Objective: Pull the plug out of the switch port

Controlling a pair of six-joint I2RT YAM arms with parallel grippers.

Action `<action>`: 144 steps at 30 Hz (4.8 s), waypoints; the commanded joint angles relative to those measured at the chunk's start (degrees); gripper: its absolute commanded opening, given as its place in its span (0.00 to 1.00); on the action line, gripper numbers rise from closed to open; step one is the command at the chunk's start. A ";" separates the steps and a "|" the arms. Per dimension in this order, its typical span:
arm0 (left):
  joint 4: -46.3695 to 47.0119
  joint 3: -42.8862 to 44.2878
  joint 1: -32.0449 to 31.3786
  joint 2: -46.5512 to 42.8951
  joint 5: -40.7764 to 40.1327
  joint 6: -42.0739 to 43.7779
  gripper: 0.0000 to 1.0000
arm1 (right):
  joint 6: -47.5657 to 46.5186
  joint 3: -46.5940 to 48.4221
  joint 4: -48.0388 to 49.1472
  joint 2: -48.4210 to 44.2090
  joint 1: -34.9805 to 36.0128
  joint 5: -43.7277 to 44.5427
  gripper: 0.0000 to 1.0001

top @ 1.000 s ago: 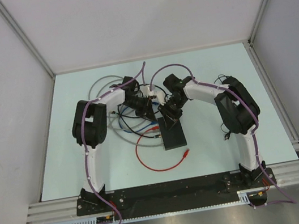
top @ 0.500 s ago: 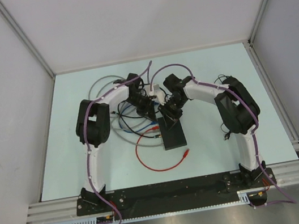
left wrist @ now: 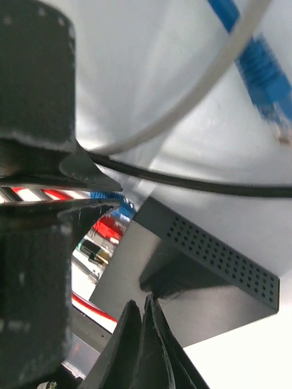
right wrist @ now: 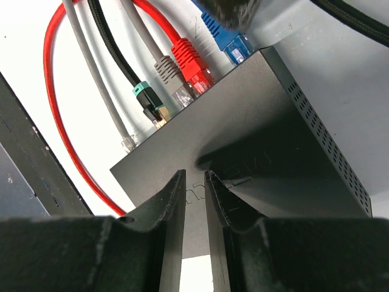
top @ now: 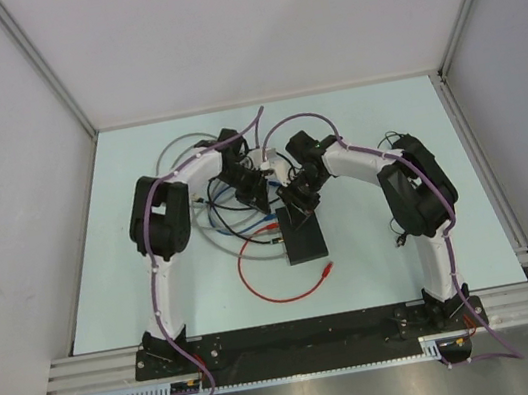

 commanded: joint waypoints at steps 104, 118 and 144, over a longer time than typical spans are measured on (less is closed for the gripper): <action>-21.35 9.10 5.77 9.33 1.20 20.77 0.00 | -1.55 -0.55 0.77 5.53 0.40 5.54 0.29; -18.61 17.70 7.18 -2.10 -0.18 19.44 0.00 | -2.16 0.24 0.42 6.14 -0.12 5.27 0.30; 5.20 4.16 10.70 -10.03 -20.94 8.63 0.45 | -2.52 2.17 -0.37 7.11 -2.14 4.22 0.33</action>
